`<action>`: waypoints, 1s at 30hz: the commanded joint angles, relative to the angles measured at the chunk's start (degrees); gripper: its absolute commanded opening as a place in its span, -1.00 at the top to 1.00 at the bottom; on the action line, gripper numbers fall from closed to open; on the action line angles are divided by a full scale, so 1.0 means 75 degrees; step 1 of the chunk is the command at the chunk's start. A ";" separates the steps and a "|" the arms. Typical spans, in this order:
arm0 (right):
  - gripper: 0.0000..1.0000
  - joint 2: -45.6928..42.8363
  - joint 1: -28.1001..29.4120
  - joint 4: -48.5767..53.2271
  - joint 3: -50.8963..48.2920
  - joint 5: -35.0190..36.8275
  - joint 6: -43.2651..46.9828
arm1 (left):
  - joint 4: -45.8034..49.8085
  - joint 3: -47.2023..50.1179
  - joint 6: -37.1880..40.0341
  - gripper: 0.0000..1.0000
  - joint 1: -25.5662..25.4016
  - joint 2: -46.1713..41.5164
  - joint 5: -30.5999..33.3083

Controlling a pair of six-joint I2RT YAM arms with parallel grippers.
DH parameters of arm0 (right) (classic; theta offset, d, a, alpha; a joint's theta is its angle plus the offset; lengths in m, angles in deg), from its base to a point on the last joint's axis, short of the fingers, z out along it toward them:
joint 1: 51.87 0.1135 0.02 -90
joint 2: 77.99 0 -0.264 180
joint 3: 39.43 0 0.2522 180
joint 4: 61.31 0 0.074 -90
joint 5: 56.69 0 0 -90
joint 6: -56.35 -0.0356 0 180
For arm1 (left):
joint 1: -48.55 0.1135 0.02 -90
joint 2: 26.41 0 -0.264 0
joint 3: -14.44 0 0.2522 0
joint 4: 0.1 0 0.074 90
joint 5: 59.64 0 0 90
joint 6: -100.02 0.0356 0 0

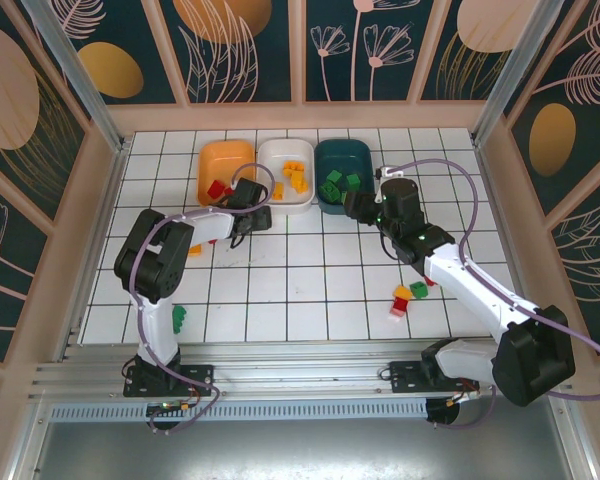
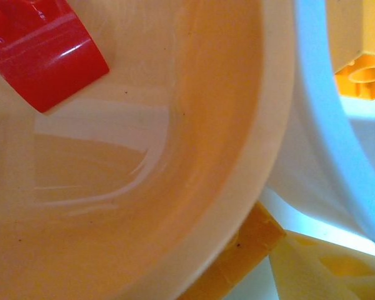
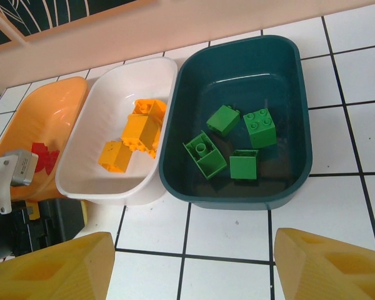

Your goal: Sort the legos into containers by color

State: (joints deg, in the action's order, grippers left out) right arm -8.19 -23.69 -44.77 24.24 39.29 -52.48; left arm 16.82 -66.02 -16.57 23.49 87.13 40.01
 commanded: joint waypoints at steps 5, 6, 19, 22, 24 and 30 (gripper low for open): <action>-0.39 0.0010 0.0051 -0.0171 0.0013 0.0099 -0.0173 | -0.0348 0.0020 0.0125 -0.16 0.0060 -0.0010 -0.0369; -0.39 0.0018 0.0059 -0.0193 0.0007 0.0094 -0.0175 | -0.0410 0.0092 0.0102 -0.16 0.0049 -0.0074 -0.0452; -0.38 0.0161 0.0109 -0.0232 0.0048 0.0094 -0.0185 | -0.0532 0.0632 -0.0060 0.15 -0.0226 -0.0621 -0.0619; -0.39 0.0190 0.0122 -0.0234 0.0036 0.0098 -0.0185 | -0.0506 0.0790 -0.0121 0.21 -0.0318 -0.0733 -0.0515; -0.38 0.0197 0.0124 -0.0234 0.0047 0.0094 -0.0174 | -0.0503 0.0936 -0.0212 0.24 -0.0358 -0.0850 -0.0525; -0.38 0.0194 0.0122 -0.0242 0.0048 0.0128 -0.0139 | -0.0386 0.1427 -0.0368 0.25 -0.0640 -0.1716 -0.0612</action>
State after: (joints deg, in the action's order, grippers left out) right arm -7.42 -23.25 -44.81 24.24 39.29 -53.14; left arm 14.02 -56.09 -18.06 19.71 78.49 36.25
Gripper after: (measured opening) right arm 0.691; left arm 0.381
